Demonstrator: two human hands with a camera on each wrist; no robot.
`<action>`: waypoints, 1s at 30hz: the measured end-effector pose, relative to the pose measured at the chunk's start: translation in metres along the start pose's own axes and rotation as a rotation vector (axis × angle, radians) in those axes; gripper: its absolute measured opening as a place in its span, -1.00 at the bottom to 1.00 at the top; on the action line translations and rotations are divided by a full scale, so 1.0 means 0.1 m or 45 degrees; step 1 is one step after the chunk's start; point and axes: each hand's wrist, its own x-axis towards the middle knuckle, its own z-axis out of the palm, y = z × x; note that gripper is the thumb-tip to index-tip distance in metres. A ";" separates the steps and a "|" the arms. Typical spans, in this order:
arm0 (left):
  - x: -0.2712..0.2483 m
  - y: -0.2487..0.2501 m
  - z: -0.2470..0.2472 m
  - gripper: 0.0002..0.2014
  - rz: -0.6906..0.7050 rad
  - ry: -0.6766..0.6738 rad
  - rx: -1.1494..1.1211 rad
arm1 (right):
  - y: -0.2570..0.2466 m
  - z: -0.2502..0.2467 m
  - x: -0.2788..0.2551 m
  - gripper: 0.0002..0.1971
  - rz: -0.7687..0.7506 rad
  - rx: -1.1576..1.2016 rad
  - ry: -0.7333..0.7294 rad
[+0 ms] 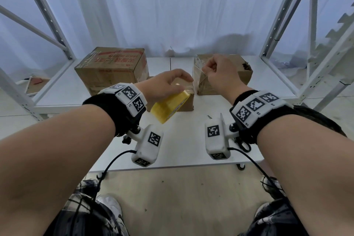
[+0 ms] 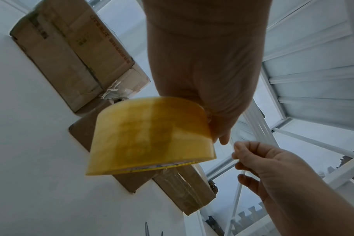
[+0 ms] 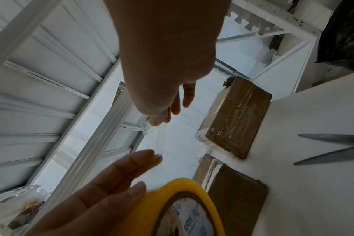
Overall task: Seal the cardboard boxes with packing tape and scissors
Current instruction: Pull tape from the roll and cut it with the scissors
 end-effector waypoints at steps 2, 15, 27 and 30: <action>0.00 0.00 -0.01 -0.68 -0.008 -0.026 -0.015 | 0.02 0.00 0.00 -0.91 0.001 0.013 -0.010; 0.00 0.00 -0.01 -0.40 -0.136 -0.005 0.026 | 0.03 -0.06 -0.04 -0.92 0.013 0.050 -0.033; 0.00 0.04 0.02 -0.41 -0.167 0.014 -0.068 | 0.11 -0.05 -0.06 -0.88 0.109 -0.030 -0.058; -0.01 0.09 0.03 -0.41 -0.021 0.064 -0.133 | 0.13 -0.05 -0.04 -0.88 0.143 -0.005 -0.057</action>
